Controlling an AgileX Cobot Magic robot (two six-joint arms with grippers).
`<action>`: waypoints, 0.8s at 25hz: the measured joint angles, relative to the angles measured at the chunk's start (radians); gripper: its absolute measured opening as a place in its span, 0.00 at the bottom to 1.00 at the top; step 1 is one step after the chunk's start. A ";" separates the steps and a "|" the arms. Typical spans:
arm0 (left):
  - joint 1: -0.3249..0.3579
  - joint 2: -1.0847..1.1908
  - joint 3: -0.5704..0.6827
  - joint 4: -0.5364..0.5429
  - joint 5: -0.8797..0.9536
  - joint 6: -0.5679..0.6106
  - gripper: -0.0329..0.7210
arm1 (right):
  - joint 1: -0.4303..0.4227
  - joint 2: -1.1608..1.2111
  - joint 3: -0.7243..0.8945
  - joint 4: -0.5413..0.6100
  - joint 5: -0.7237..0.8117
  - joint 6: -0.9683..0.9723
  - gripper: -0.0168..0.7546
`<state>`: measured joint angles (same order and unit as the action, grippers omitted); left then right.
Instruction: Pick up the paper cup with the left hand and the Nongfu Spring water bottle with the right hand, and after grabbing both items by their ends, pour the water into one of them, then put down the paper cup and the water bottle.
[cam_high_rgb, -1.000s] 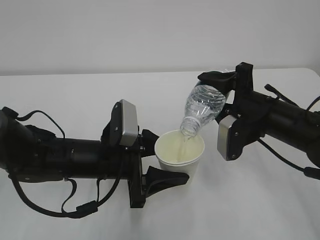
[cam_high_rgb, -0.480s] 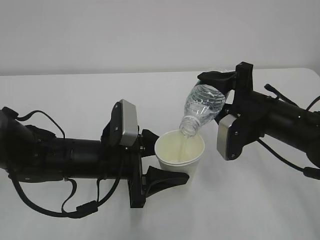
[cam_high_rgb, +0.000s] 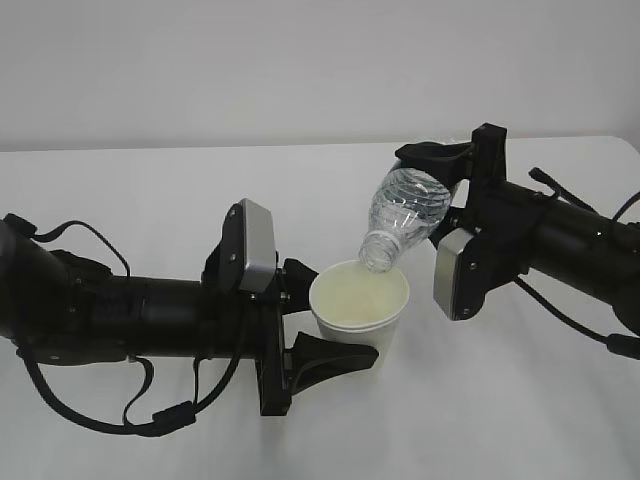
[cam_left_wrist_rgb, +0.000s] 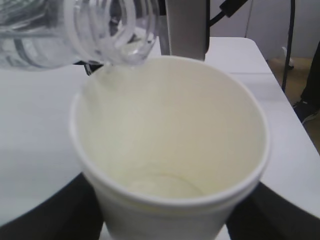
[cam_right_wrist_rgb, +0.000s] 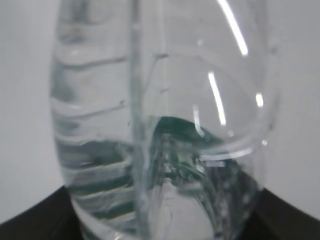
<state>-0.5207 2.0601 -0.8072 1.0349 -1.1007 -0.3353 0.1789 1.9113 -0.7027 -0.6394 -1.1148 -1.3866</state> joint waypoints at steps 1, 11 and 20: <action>0.000 0.000 0.000 0.000 0.000 0.000 0.68 | 0.000 0.000 0.000 0.000 0.000 0.000 0.63; 0.000 0.000 0.000 -0.010 0.000 0.000 0.68 | 0.000 0.000 0.000 0.000 0.000 0.000 0.63; 0.000 0.000 0.000 -0.020 0.000 0.000 0.68 | 0.000 0.000 0.000 0.000 0.000 0.000 0.63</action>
<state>-0.5207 2.0601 -0.8072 1.0147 -1.1007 -0.3353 0.1789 1.9113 -0.7027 -0.6394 -1.1148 -1.3866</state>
